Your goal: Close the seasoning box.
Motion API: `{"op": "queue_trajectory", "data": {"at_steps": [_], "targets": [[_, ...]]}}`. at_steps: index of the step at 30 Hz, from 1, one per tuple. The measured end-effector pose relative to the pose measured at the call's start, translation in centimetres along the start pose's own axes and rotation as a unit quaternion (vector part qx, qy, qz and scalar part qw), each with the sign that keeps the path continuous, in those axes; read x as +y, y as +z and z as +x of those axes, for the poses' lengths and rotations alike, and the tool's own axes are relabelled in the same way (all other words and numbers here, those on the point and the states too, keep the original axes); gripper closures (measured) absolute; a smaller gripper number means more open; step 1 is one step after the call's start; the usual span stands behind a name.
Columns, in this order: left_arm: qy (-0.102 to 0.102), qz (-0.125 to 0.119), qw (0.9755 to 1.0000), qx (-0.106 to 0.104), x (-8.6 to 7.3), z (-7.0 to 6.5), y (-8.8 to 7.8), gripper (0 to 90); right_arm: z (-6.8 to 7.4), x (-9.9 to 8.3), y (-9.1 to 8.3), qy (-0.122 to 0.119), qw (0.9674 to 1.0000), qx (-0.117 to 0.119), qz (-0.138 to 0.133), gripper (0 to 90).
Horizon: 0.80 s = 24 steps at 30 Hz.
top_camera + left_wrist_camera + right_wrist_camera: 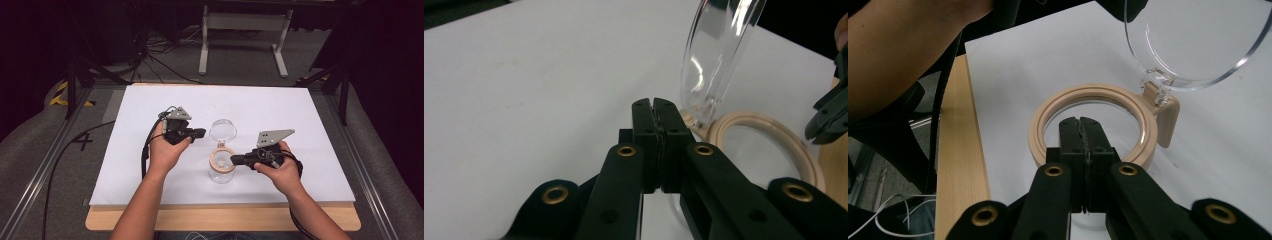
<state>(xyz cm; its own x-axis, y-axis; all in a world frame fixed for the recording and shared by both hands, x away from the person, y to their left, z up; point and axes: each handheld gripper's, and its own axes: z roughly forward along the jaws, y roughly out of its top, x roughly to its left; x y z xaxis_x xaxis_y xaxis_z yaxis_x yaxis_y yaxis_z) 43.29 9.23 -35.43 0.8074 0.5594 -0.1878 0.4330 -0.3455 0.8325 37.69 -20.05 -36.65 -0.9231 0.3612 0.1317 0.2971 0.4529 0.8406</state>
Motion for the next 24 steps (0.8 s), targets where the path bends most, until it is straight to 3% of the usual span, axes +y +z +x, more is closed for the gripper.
{"op": "queue_trajectory", "data": {"at_steps": [6,13,20,21,24], "targets": [[0.004,-0.019,0.9998,-0.006,0.7,-0.04,-0.31,87.2,-0.13,-0.39,-0.15,0.017,0.9998,-0.013,-0.004,89.9],[0.015,-0.033,0.9993,-0.007,0.9,-0.21,-0.39,86.5,-0.16,-0.38,-0.75,0.042,0.9982,-0.03,-0.031,89.9],[0.014,-0.036,0.9993,-0.004,0.88,-0.31,0.02,86.7,0.03,-0.31,-0.45,0.038,0.9983,-0.022,-0.038,90.0],[0.02,-0.027,0.9994,-0.004,0.96,-0.3,0.01,87.0,0.06,-0.29,-0.42,0.036,0.9984,-0.02,-0.038,90.0],[0.023,-0.03,0.9993,-0.003,0.97,-0.51,0.15,88.0,0.14,-0.29,-0.39,0.035,0.9985,-0.02,-0.037,90.0]]}}
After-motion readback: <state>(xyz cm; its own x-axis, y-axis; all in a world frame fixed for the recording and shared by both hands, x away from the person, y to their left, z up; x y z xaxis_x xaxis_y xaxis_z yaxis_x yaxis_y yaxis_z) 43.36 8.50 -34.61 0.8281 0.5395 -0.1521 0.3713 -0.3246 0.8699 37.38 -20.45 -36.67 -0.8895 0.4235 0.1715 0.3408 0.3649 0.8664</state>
